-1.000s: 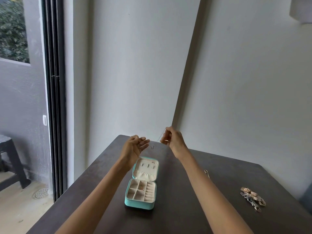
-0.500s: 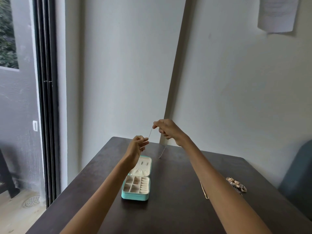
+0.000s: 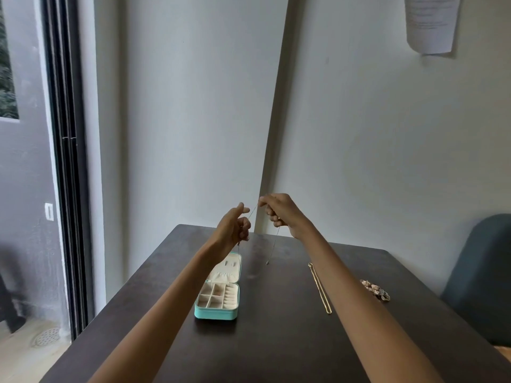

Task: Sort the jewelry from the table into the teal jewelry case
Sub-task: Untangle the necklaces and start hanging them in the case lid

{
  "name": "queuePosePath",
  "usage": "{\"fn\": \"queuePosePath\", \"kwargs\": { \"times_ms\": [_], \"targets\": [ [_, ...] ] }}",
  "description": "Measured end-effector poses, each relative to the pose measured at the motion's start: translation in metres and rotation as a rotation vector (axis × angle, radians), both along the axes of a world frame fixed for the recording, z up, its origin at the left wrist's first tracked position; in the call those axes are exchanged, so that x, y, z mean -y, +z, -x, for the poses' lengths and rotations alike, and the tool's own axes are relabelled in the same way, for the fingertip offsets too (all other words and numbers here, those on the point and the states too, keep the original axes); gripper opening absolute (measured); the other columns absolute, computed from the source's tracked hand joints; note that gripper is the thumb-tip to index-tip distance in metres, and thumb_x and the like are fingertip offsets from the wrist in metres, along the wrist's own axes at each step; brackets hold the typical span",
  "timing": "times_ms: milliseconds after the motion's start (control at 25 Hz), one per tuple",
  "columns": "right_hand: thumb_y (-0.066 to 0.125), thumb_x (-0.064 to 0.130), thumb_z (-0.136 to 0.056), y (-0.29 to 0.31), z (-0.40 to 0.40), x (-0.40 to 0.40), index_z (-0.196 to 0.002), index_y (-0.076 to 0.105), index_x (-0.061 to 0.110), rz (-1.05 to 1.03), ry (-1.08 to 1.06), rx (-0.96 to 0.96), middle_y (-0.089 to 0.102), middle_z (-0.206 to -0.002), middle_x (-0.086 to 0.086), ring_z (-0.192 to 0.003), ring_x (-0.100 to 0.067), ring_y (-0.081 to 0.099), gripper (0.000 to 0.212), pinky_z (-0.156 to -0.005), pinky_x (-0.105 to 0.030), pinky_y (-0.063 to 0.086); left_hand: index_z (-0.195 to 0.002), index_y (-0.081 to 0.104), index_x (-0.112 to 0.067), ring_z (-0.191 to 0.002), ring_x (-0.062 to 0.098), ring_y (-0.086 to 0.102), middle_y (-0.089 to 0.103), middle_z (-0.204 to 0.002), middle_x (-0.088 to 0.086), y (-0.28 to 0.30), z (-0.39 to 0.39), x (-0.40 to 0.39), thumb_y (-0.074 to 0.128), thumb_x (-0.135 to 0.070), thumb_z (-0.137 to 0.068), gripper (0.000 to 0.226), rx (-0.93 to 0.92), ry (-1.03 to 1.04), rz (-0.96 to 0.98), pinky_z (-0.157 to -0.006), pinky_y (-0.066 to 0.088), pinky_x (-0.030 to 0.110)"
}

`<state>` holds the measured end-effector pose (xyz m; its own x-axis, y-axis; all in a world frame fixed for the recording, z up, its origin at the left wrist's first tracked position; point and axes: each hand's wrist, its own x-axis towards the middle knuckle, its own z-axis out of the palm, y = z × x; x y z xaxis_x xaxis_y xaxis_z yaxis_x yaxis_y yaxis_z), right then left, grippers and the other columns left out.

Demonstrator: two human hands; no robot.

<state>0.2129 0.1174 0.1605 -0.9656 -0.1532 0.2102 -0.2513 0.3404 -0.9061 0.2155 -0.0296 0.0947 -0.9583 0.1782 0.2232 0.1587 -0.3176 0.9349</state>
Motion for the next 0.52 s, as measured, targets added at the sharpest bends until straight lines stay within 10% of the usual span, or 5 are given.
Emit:
{"fn": "queuePosePath", "kwargs": {
  "times_ms": [520],
  "targets": [
    [0.035, 0.011, -0.085, -0.035, 0.003, -0.061, -0.064, 0.038, 0.015, 0.911, -0.087, 0.058, 0.037, -0.049, 0.003, -0.034, -0.008, 0.023, 0.021, -0.033, -0.017, 0.016, -0.075, 0.057, -0.009, -0.048, 0.006, 0.026, 0.031, -0.060, -0.003, -0.023, 0.003, -0.025, 0.061, -0.021, -0.090, 0.019, -0.130, 0.039, 0.282, -0.046, 0.026, 0.015]
  ]
}}
